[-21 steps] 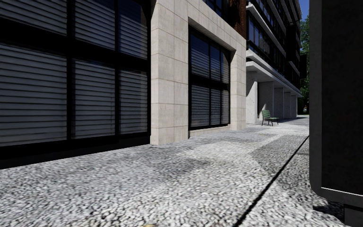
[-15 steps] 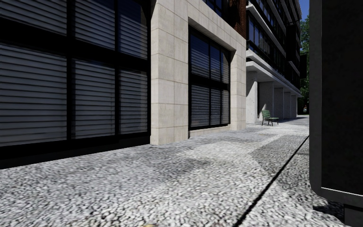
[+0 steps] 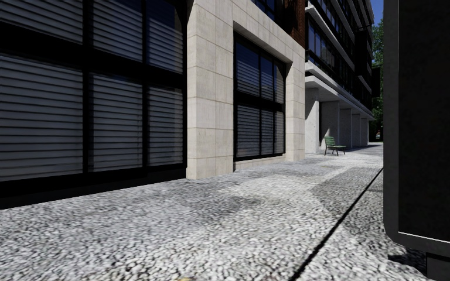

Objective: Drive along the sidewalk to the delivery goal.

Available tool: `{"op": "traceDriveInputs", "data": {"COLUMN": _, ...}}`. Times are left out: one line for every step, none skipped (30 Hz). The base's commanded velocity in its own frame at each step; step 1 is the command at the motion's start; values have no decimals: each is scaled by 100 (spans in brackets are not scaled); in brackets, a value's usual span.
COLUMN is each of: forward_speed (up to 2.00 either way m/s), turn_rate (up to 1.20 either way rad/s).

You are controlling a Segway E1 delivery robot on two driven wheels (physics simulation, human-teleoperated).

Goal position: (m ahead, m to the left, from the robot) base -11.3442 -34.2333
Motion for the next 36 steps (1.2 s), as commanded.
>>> {"op": "traceDriveInputs", "data": {"forward_speed": 0, "turn_rate": 0}}
{"op": "traceDriveInputs", "data": {"forward_speed": 0, "turn_rate": 0}}
{"op": "traceDriveInputs", "data": {"forward_speed": 0, "turn_rate": 0}}
{"op": "traceDriveInputs", "data": {"forward_speed": 0, "turn_rate": 0}}
{"op": "traceDriveInputs", "data": {"forward_speed": 0, "turn_rate": 0}}
{"op": "traceDriveInputs", "data": {"forward_speed": 0, "turn_rate": 0}}
{"op": "traceDriveInputs", "data": {"forward_speed": 0, "turn_rate": 0}}
{"op": "traceDriveInputs", "data": {"forward_speed": 0, "turn_rate": 0}}
{"op": "traceDriveInputs", "data": {"forward_speed": 0, "turn_rate": 0}}
{"op": "traceDriveInputs", "data": {"forward_speed": 44, "turn_rate": 5}}
{"op": "traceDriveInputs", "data": {"forward_speed": 78, "turn_rate": 16}}
{"op": "traceDriveInputs", "data": {"forward_speed": 106, "turn_rate": 29}}
{"op": "traceDriveInputs", "data": {"forward_speed": 106, "turn_rate": 29}}
{"op": "traceDriveInputs", "data": {"forward_speed": 118, "turn_rate": 35}}
{"op": "traceDriveInputs", "data": {"forward_speed": 122, "turn_rate": 40}}
{"op": "traceDriveInputs", "data": {"forward_speed": 123, "turn_rate": 45}}
{"op": "traceDriveInputs", "data": {"forward_speed": 123, "turn_rate": 45}}
{"op": "traceDriveInputs", "data": {"forward_speed": 123, "turn_rate": 46}}
{"op": "traceDriveInputs", "data": {"forward_speed": 123, "turn_rate": 46}}
{"op": "traceDriveInputs", "data": {"forward_speed": 123, "turn_rate": 46}}
{"op": "traceDriveInputs", "data": {"forward_speed": 123, "turn_rate": 46}}
{"op": "traceDriveInputs", "data": {"forward_speed": 124, "turn_rate": 46}}
{"op": "traceDriveInputs", "data": {"forward_speed": 124, "turn_rate": 46}}
{"op": "traceDriveInputs", "data": {"forward_speed": 124, "turn_rate": 46}}
{"op": "traceDriveInputs", "data": {"forward_speed": 124, "turn_rate": 47}}
{"op": "traceDriveInputs", "data": {"forward_speed": 124, "turn_rate": 49}}
{"op": "traceDriveInputs", "data": {"forward_speed": 124, "turn_rate": 52}}
{"op": "traceDriveInputs", "data": {"forward_speed": 124, "turn_rate": 52}}
{"op": "traceDriveInputs", "data": {"forward_speed": 124, "turn_rate": 53}}
{"op": "traceDriveInputs", "data": {"forward_speed": 124, "turn_rate": 53}}
{"op": "traceDriveInputs", "data": {"forward_speed": 124, "turn_rate": 54}}
{"op": "traceDriveInputs", "data": {"forward_speed": 124, "turn_rate": 54}}
{"op": "traceDriveInputs", "data": {"forward_speed": 124, "turn_rate": 56}}
{"op": "traceDriveInputs", "data": {"forward_speed": 124, "turn_rate": 58}}
{"op": "traceDriveInputs", "data": {"forward_speed": 124, "turn_rate": 61}}
{"op": "traceDriveInputs", "data": {"forward_speed": 125, "turn_rate": 66}}
